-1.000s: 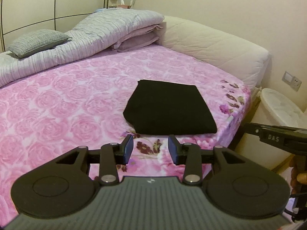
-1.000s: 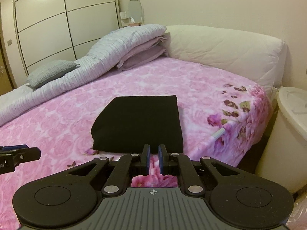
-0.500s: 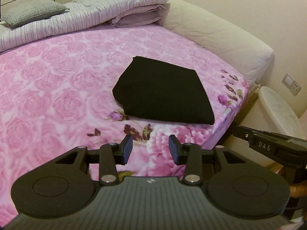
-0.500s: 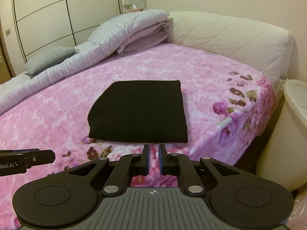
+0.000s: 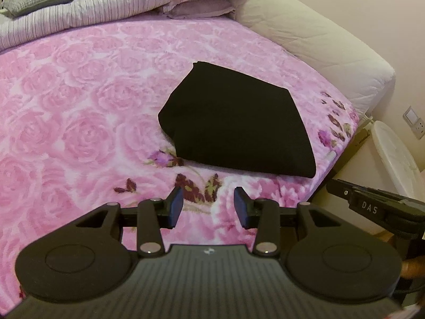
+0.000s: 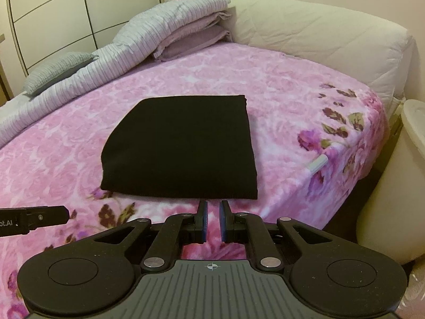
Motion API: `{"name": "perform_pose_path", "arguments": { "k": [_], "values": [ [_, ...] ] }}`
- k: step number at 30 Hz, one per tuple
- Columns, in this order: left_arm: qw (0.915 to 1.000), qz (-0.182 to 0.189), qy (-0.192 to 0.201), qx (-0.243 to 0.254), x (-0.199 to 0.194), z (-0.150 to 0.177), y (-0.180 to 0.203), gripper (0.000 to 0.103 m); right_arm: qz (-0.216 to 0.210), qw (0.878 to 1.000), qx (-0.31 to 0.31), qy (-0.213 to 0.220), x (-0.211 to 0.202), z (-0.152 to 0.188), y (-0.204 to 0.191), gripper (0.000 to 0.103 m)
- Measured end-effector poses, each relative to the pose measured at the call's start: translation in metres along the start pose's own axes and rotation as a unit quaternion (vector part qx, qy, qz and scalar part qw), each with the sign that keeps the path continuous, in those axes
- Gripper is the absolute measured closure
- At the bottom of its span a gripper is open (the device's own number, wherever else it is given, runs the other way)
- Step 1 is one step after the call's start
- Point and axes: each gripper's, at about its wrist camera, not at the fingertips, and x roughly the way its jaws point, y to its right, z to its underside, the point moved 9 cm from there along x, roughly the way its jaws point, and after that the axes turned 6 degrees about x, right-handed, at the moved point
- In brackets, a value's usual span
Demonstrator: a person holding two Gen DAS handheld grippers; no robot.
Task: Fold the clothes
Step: 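Withdraw both grippers from the folded black trousers, then grasp the folded black trousers with the left gripper while the right gripper grasps them too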
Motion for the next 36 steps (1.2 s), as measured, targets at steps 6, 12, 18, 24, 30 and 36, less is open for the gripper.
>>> {"name": "perform_pose_path", "arguments": {
  "k": [6, 12, 18, 24, 30, 36],
  "values": [
    [0.9999, 0.005, -0.008, -0.011, 0.018, -0.003, -0.006, 0.066, 0.0, 1.0, -0.005, -0.01, 0.016, -0.003, 0.001, 0.093],
    [0.9914, 0.068, -0.022, -0.11, 0.037, 0.001, -0.023, 0.066, -0.096, 0.993, 0.061, -0.003, 0.022, -0.001, 0.01, 0.094],
    [0.9592, 0.132, -0.013, -0.25, 0.053, 0.003, -0.044, 0.062, -0.167, 0.96, 0.219, -0.04, 0.045, -0.001, 0.052, 0.093],
    [0.922, 0.17, -0.001, -0.348, 0.073, -0.003, -0.057, 0.059, -0.201, 0.931, 0.301, -0.042, 0.059, -0.019, 0.088, 0.093],
    [0.92, 0.181, 0.006, -0.348, 0.081, -0.007, -0.056, 0.059, -0.214, 0.926, 0.31, -0.017, 0.061, -0.031, 0.101, 0.101],
    [0.9026, 0.192, 0.012, -0.385, 0.089, 0.0, -0.061, 0.058, -0.217, 0.914, 0.342, -0.028, 0.075, -0.038, 0.122, 0.016]
  ]
}}
